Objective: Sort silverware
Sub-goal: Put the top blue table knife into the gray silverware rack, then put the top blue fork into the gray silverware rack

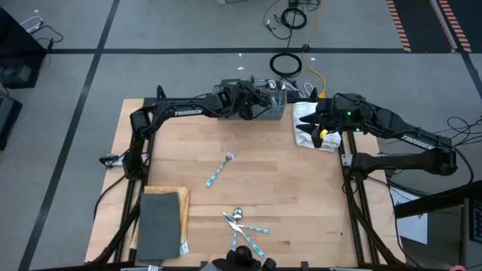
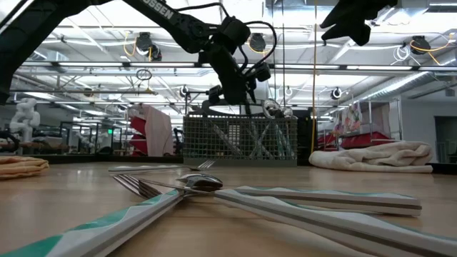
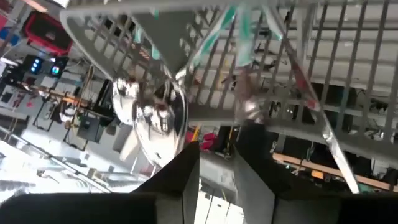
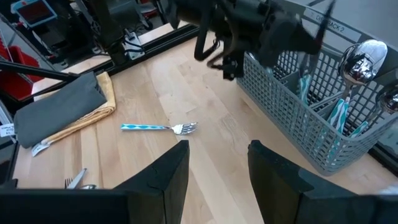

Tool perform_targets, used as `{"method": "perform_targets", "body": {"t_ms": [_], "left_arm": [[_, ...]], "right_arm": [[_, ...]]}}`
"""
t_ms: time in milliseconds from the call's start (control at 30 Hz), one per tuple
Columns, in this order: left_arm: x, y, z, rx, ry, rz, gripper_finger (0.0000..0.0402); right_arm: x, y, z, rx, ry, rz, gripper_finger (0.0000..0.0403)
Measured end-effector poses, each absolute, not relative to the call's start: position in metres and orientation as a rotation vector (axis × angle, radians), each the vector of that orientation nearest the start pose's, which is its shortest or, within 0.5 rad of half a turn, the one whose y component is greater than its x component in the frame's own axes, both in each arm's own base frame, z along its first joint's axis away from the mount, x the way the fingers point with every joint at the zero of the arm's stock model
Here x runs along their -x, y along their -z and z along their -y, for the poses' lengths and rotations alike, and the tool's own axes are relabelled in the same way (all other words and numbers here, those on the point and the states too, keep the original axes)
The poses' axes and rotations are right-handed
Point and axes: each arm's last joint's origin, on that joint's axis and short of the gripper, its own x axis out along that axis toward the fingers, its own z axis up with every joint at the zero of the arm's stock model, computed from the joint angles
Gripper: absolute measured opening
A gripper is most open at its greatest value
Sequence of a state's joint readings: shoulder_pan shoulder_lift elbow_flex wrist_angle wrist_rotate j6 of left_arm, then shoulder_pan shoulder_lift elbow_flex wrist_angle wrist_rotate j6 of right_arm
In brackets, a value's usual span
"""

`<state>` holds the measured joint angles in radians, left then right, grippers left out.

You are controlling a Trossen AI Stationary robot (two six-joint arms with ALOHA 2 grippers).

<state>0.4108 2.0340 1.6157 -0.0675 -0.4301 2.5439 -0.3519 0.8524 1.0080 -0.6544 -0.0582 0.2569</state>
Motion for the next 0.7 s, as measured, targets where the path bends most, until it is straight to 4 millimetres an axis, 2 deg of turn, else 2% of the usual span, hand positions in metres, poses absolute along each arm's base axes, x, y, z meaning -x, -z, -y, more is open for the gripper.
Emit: {"method": "perform_targets", "body": {"t_ms": [100, 267, 367, 433, 533, 633, 700], "left_arm": [[-0.424, -0.264, -0.194, -2.287, 0.237, -1.201, 0.0103], [-0.416, -0.297, -0.180, -2.192, 0.055, -1.145, 0.0104], [-0.406, -0.325, -0.174, -2.069, -0.159, -1.129, 0.0104], [-0.398, -0.347, -0.164, -1.878, -0.382, -1.092, 0.0104], [-0.382, -0.373, -0.140, -1.433, -0.693, -0.970, 0.0105], [-0.359, -0.392, -0.110, -0.995, -0.847, -0.813, 0.0105], [-0.339, -0.399, -0.090, -0.696, -0.885, -0.711, 0.0105]], "right_arm": [[-0.154, -0.353, 0.055, -0.352, 0.350, -0.455, 0.0153], [-0.154, -0.353, 0.055, -0.353, 0.350, -0.453, 0.0153], [-0.154, -0.353, 0.055, -0.360, 0.352, -0.452, 0.0153], [-0.154, -0.353, 0.055, -0.375, 0.356, -0.449, 0.0153], [-0.155, -0.354, 0.055, -0.401, 0.362, -0.440, 0.0153], [-0.155, -0.355, 0.055, -0.418, 0.364, -0.417, 0.0153], [-0.156, -0.357, 0.056, -0.424, 0.364, -0.398, 0.0153]]}}
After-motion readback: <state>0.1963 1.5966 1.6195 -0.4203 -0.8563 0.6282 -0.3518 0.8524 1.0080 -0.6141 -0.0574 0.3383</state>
